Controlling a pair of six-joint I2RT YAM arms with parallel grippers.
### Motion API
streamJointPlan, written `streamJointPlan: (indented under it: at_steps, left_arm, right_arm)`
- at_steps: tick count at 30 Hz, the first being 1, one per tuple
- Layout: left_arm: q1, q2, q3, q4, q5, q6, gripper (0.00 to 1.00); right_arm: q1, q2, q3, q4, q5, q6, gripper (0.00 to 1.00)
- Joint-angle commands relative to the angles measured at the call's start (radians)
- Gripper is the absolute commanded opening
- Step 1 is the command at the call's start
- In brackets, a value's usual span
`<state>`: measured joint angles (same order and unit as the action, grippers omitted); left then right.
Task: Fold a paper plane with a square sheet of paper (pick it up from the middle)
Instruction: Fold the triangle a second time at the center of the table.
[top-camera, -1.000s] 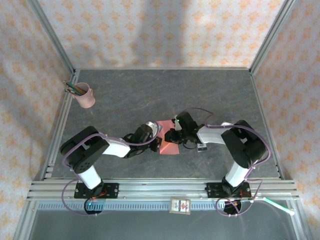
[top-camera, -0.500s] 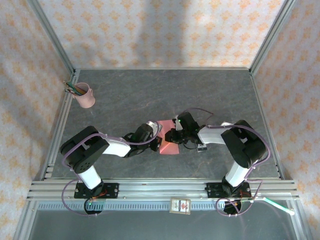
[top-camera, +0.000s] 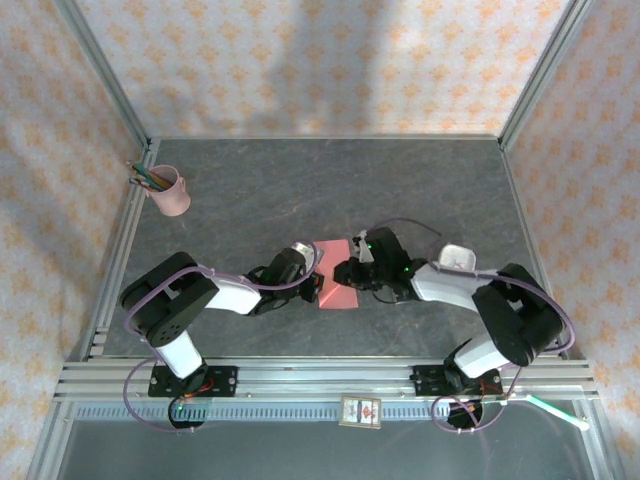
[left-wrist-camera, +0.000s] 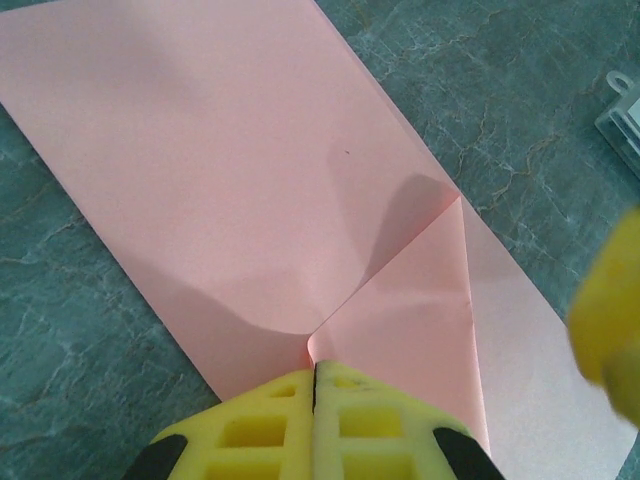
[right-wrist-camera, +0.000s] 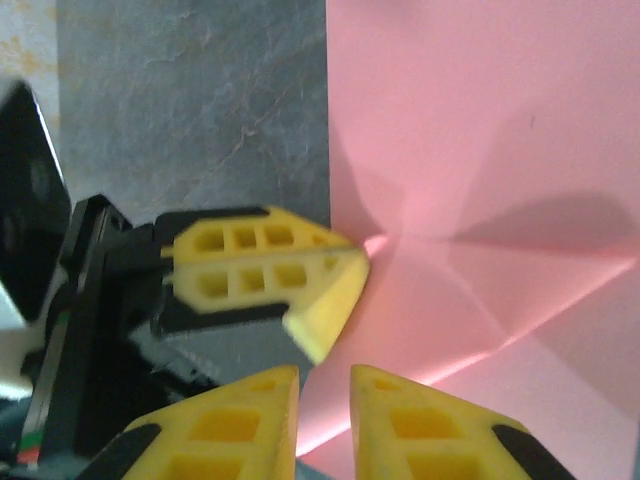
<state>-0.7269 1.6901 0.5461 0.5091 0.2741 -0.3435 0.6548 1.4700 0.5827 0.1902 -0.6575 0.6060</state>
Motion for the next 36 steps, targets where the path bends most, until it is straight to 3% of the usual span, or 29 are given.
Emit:
streamJointPlan:
  at_steps: [1, 12, 36]
  left_arm:
    - [-0.005, 0.06, -0.05, -0.15, -0.066, -0.014, 0.0]
    - [-0.008, 0.063, -0.046, -0.161, -0.07, -0.008, 0.0]
    - [-0.008, 0.06, -0.037, -0.182, -0.074, 0.009, 0.0]
  right_arm:
    - [0.04, -0.03, -0.079, 0.123, -0.013, 0.13, 0.18]
    - [0.131, -0.017, -0.132, 0.275, 0.007, 0.249, 0.13]
    - [0.167, 0.097, -0.095, 0.356, -0.004, 0.279, 0.08]
